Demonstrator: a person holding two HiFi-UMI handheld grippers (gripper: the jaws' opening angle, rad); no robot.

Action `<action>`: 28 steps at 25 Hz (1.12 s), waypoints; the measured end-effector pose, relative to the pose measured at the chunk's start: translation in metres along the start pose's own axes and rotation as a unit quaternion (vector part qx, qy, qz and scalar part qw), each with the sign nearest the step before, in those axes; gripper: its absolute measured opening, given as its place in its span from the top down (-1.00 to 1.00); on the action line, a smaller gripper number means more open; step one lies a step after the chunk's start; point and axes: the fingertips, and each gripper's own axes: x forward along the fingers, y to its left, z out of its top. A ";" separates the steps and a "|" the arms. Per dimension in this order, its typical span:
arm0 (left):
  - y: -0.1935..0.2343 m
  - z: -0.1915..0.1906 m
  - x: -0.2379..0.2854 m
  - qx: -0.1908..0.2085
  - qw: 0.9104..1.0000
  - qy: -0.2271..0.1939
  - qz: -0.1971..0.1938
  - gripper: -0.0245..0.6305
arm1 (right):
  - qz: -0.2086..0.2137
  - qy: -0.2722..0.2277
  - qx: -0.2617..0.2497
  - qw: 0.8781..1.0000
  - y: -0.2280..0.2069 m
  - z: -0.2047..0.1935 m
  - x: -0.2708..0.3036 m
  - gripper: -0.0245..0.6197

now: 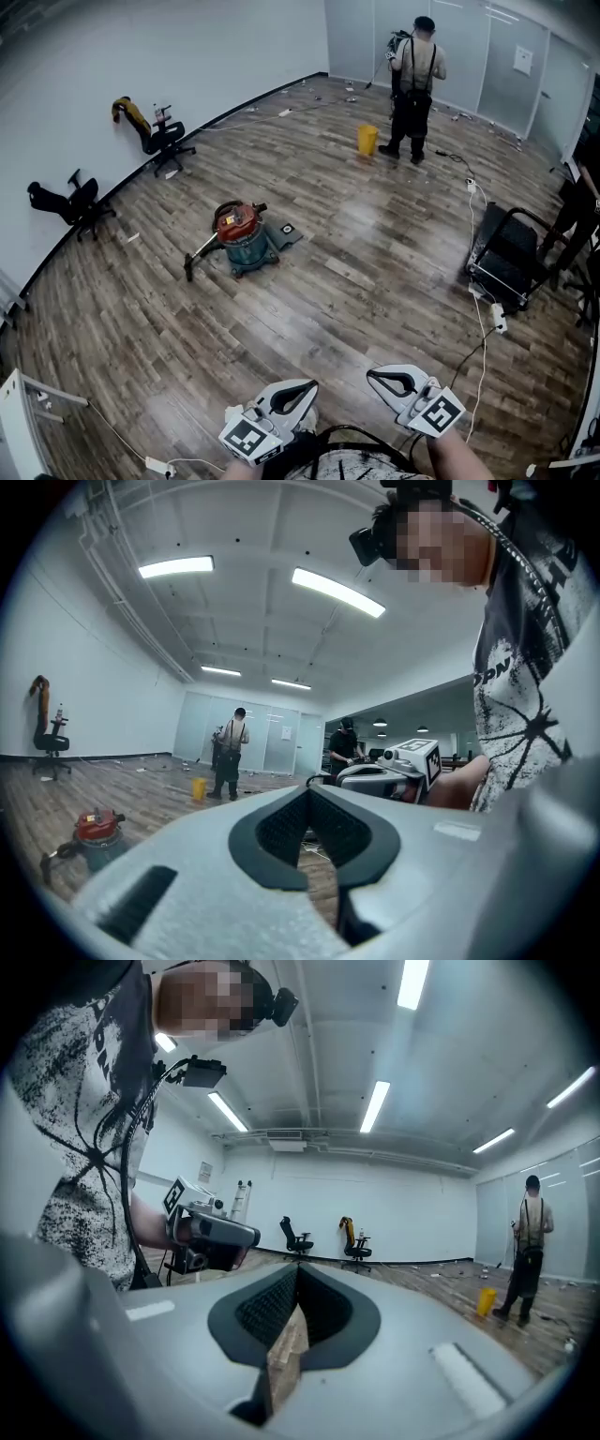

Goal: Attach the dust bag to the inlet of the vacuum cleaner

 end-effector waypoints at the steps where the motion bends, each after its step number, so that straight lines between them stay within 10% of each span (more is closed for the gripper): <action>1: 0.009 0.003 0.001 0.003 1.000 0.002 -0.006 0.92 | -0.007 0.001 0.000 1.000 -0.005 0.000 0.008 0.91; 28: 0.168 0.023 0.011 0.004 0.996 -0.019 -0.084 0.92 | -0.071 0.029 0.023 0.997 -0.061 -0.021 0.156 0.91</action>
